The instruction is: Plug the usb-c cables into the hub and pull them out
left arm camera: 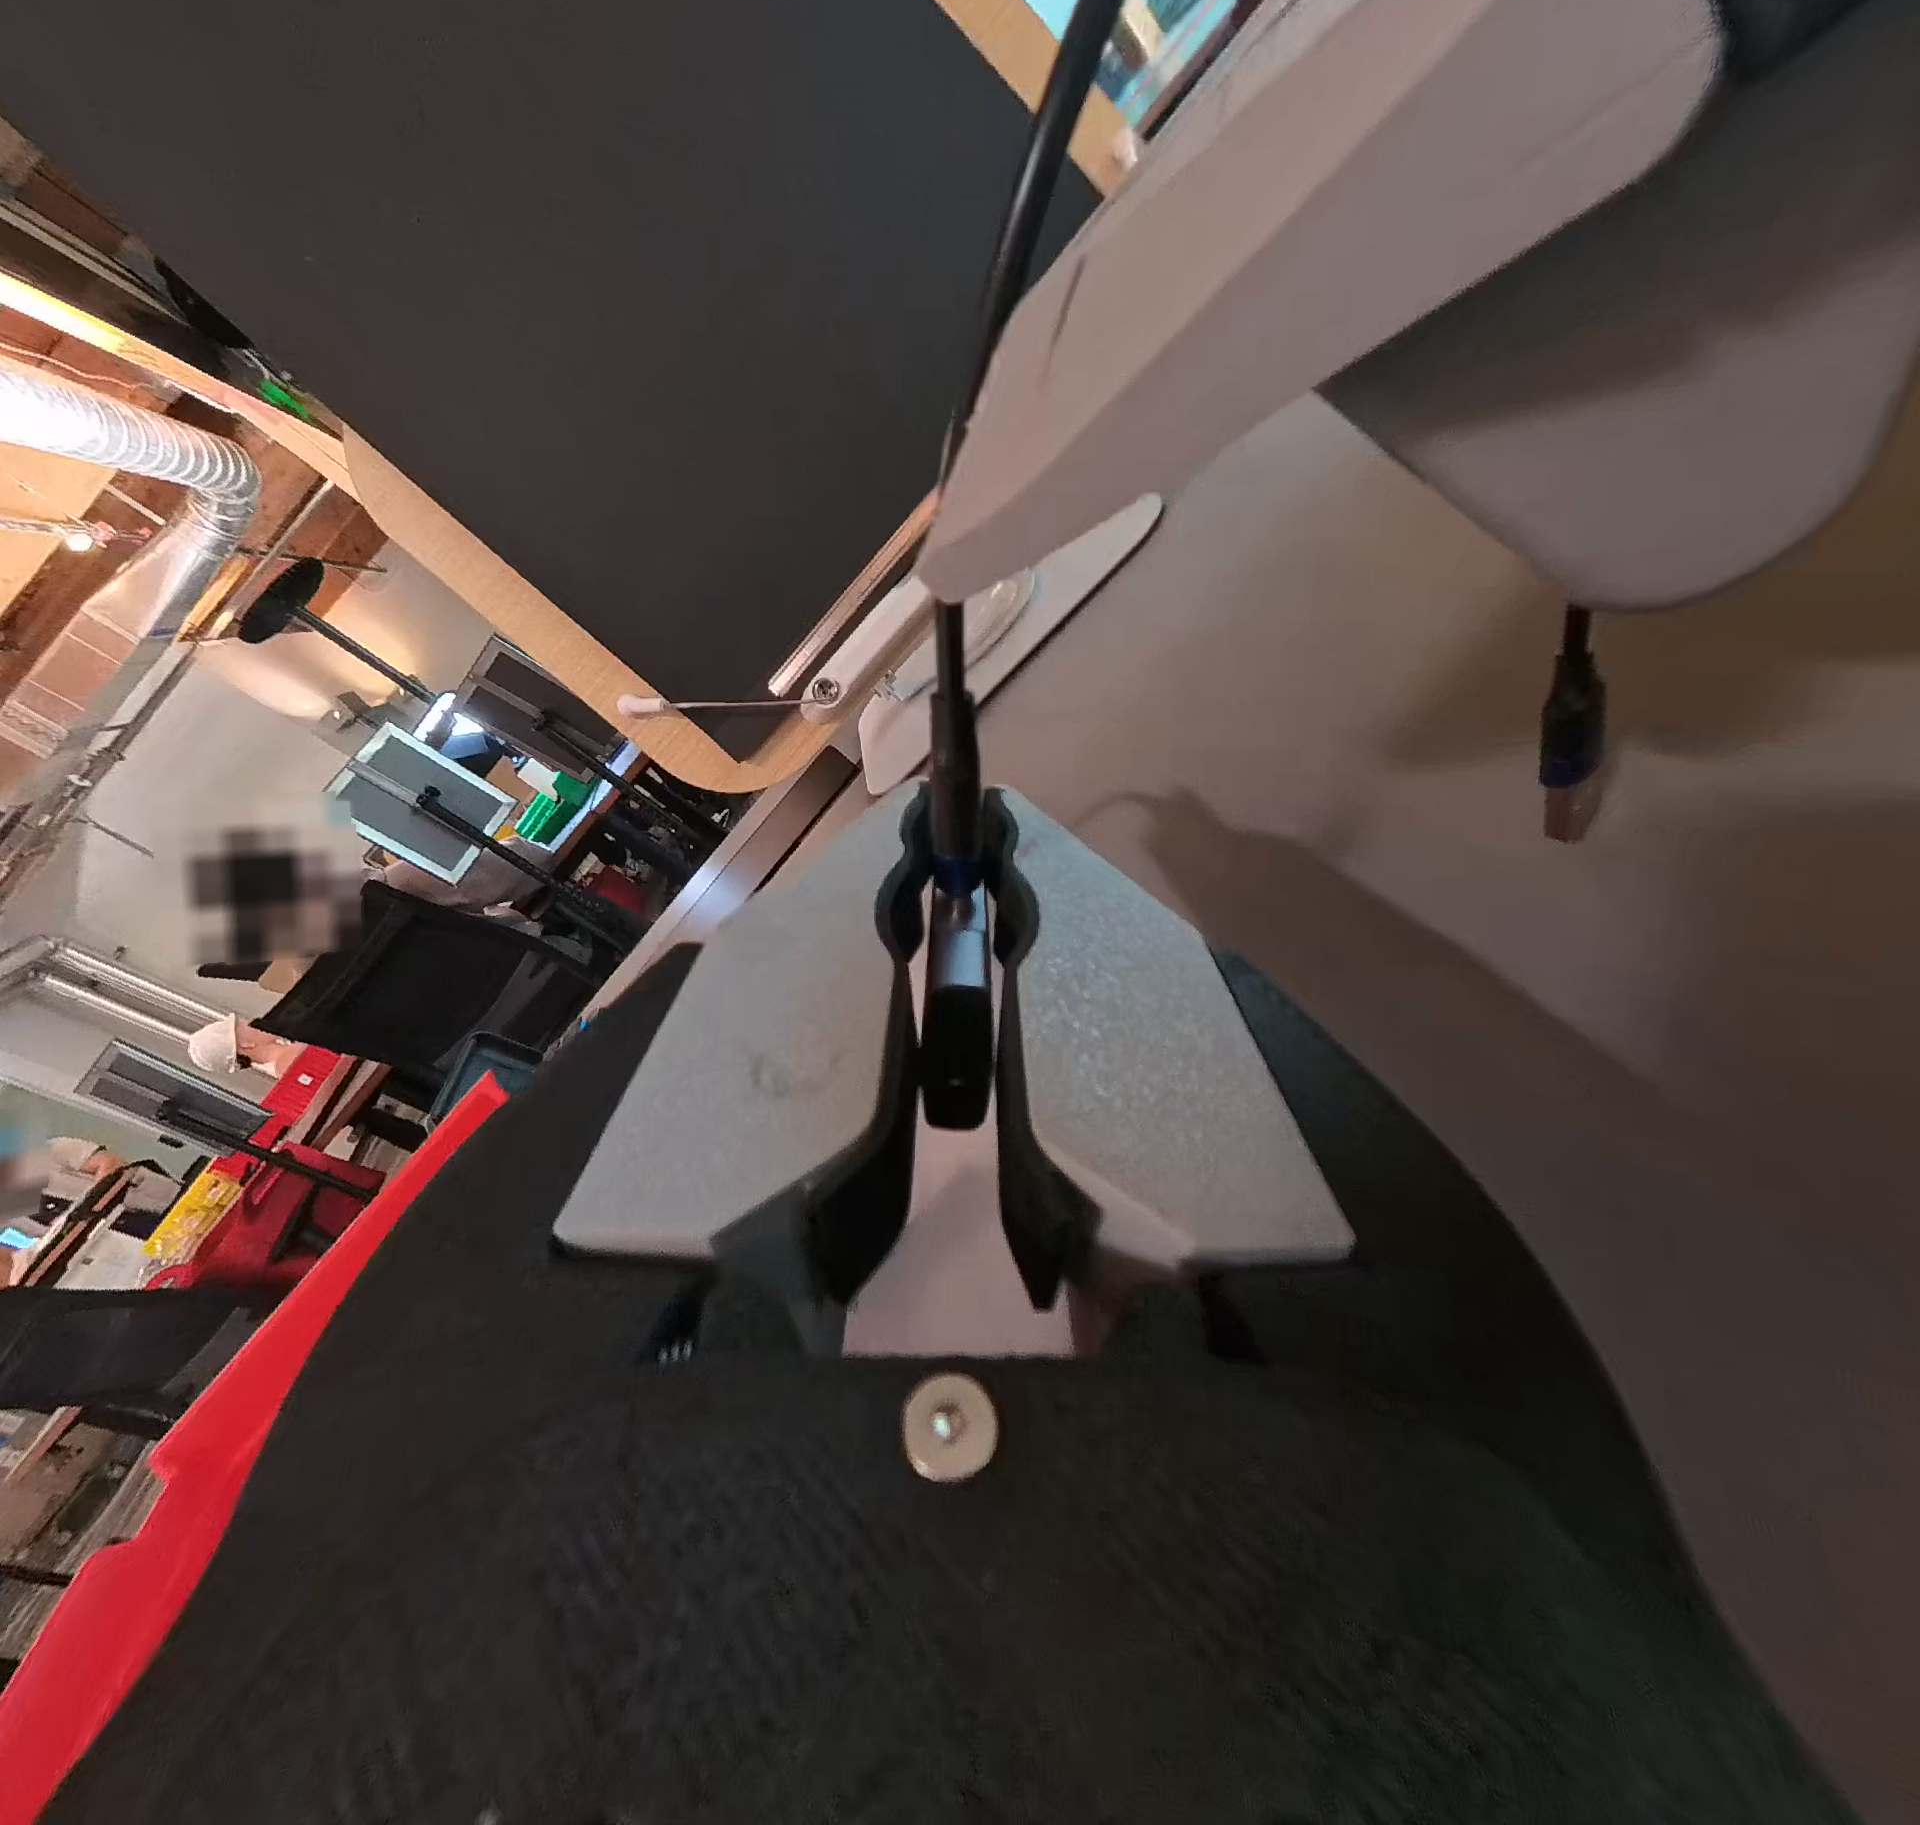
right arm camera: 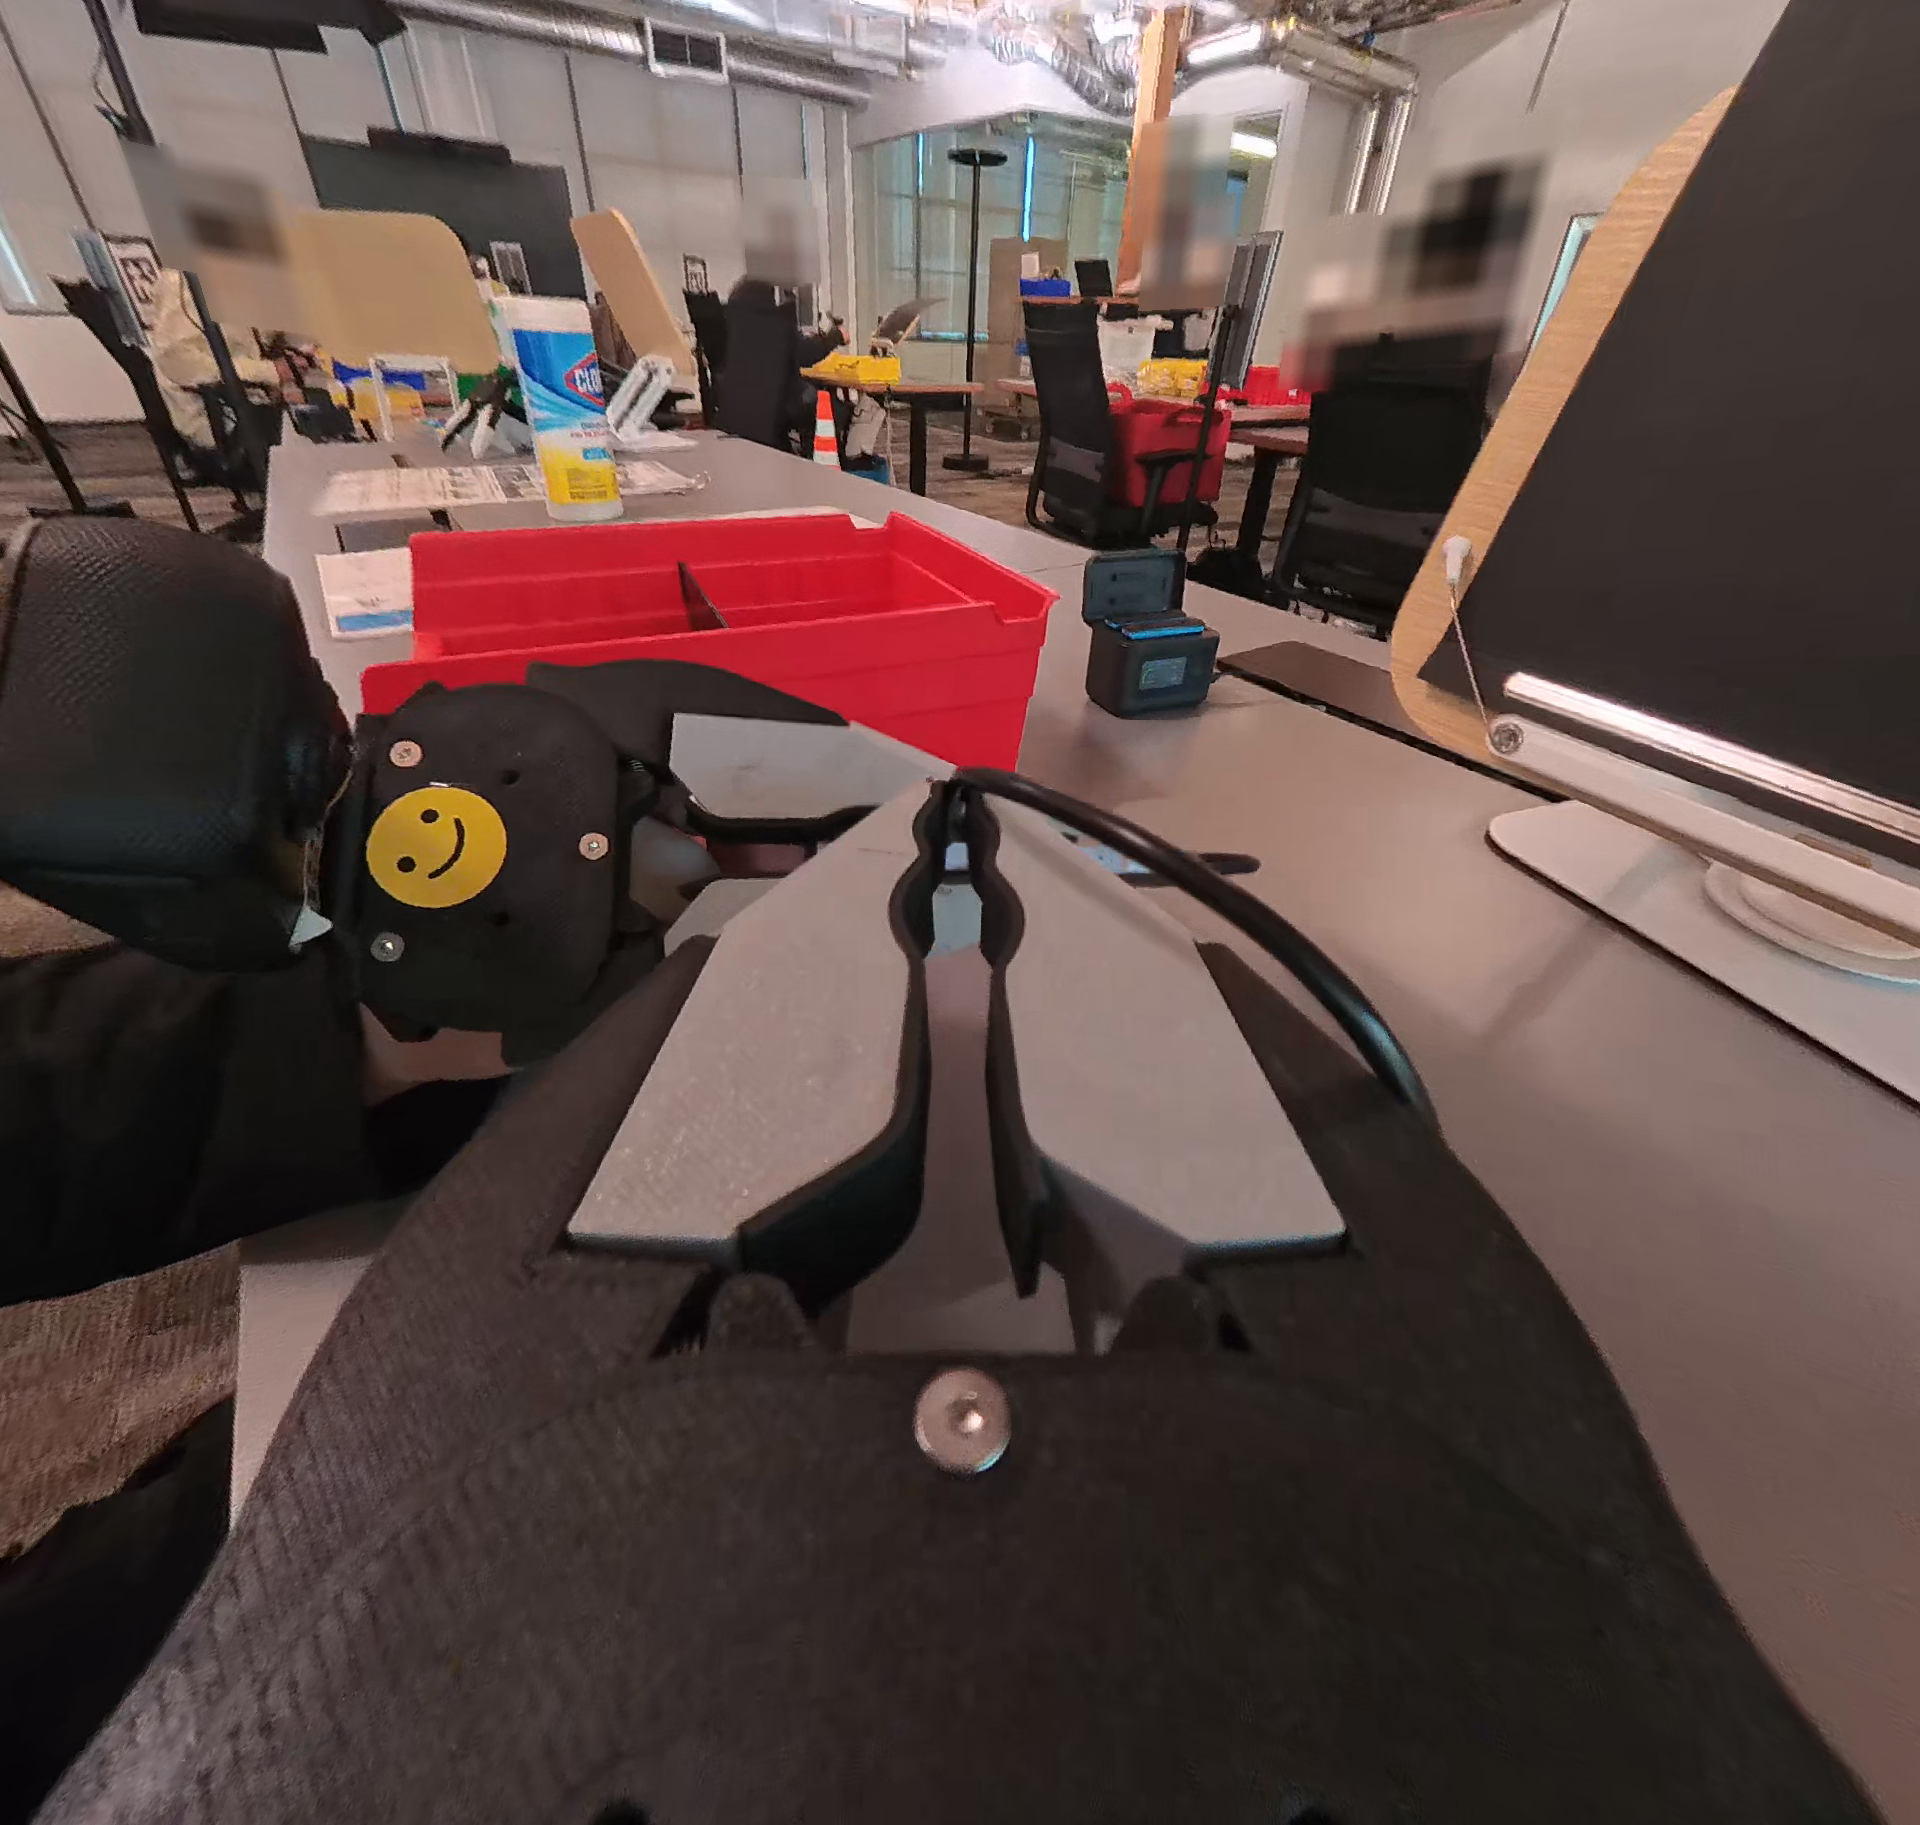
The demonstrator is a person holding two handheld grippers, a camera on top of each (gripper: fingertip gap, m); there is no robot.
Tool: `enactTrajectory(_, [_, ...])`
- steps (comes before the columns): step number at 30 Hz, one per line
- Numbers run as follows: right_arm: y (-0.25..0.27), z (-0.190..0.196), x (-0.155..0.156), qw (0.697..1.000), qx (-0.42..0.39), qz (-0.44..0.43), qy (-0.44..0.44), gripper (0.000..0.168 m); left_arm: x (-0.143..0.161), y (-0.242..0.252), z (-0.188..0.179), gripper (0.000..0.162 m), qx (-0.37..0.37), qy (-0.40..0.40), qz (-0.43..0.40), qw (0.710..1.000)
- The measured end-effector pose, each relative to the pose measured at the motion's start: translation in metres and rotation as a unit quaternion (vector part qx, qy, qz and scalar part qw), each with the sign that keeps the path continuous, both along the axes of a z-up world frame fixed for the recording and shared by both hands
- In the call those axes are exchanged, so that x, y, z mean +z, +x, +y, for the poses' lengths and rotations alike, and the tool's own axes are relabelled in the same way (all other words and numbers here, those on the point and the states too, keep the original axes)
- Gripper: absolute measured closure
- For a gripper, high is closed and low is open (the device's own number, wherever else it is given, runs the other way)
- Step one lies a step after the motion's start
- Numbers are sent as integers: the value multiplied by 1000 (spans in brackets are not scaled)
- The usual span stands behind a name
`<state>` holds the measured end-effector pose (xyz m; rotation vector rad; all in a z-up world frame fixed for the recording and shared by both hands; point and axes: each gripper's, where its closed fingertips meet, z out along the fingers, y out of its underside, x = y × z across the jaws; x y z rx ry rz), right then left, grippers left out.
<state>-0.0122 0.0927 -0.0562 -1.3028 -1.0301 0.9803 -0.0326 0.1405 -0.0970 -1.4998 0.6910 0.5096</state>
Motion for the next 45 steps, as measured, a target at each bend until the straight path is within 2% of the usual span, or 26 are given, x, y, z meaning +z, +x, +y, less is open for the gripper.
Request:
enactTrajectory(7, [2,3,-3,999,26,15,-46,168,-5,2,2,156,-2,-7,12,1000])
enactTrajectory(10, [1,3,-6,996,46,17,-74,159,-4,2,2,156,-3,-5,11,1000])
enactTrajectory(14, [-7,0,-13,993,69,2,-94,159,-5,5,1,156,-7,-2,21,1000])
enactTrajectory(16, [-7,2,-15,995,55,-9,-78,166,-5,6,1,155,-8,0,29,1000])
enactTrajectory(31, [-6,-1,-24,994,45,-98,-6,166,-12,8,-3,156,-12,-33,31,999])
enactTrajectory(35, [-13,-12,-42,990,54,-133,7,166,-13,20,-5,156,-24,-30,50,998])
enactTrajectory(38, [-9,-11,-27,991,23,-110,68,166,-2,22,-5,156,-33,-11,24,999])
enactTrajectory(45, [-3,-12,-23,995,59,-76,21,165,-4,22,-6,155,-36,2,53,998])
